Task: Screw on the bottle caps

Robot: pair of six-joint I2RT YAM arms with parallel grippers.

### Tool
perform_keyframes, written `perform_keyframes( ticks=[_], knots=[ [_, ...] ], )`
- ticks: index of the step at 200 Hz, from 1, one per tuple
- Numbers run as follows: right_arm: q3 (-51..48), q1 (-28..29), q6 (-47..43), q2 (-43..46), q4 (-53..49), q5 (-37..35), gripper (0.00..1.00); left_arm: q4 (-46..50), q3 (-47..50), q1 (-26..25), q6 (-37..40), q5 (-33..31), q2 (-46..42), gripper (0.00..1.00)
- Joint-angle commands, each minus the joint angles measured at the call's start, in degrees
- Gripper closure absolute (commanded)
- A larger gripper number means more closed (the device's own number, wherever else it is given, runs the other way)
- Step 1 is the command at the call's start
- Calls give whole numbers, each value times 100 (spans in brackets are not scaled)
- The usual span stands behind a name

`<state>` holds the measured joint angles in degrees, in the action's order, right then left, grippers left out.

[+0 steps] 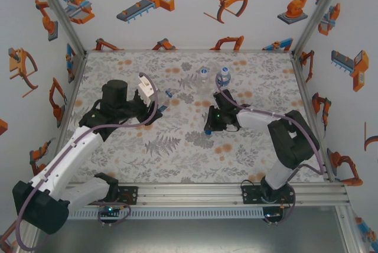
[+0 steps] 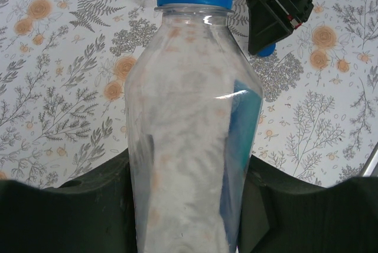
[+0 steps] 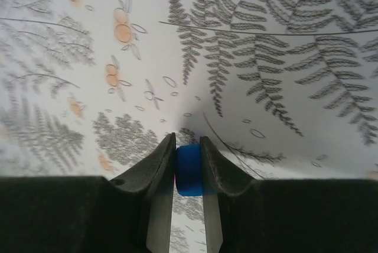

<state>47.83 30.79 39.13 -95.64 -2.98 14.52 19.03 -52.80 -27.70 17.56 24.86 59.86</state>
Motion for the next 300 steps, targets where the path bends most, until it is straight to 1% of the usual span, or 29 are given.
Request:
perform_keyframes(
  ticks=[1,24,35,53,64,92,111,136,158,174,189,203,237,282,300],
  knots=[
    [-630,-195,863,202,1609,868,75,75,-117,28,8,10,51,90],
    [-1343,-501,1337,174,2783,1125,75,76,-117,29,-9,10,89,90],
    [-1563,-656,1404,164,2963,1176,74,78,-113,31,-7,8,104,90],
    [-1825,-851,1328,278,2928,1125,70,76,-117,31,-9,-15,136,90],
    [-1882,-906,1176,430,2581,905,68,77,-117,32,-7,-30,162,90],
    [-1522,-899,454,876,886,39,65,94,-117,31,6,-90,184,90],
    [-1297,-865,199,1054,325,-377,59,106,-117,28,19,-126,191,90],
    [-916,-614,-12,1143,-277,-972,56,103,-132,29,20,-111,233,90],
    [-605,-188,-182,1183,-669,-1638,56,128,-153,37,22,-102,269,90],
    [-486,185,-522,1213,-627,-2104,56,143,-156,35,26,-113,266,90],
    [-460,524,-911,1212,-398,-2370,53,139,-161,38,19,-107,261,90],
    [-362,769,-1153,1158,-376,-2660,52,138,-163,37,19,-98,263,90],
    [46,970,-1291,869,-763,-2660,52,139,-178,37,2,-65,263,90],
    [450,1026,-1357,432,-1101,-2196,54,136,-162,37,-16,-91,234,90],
    [559,1035,-1332,289,-1191,-2136,54,150,-176,37,-25,-86,244,90]
  ],
)
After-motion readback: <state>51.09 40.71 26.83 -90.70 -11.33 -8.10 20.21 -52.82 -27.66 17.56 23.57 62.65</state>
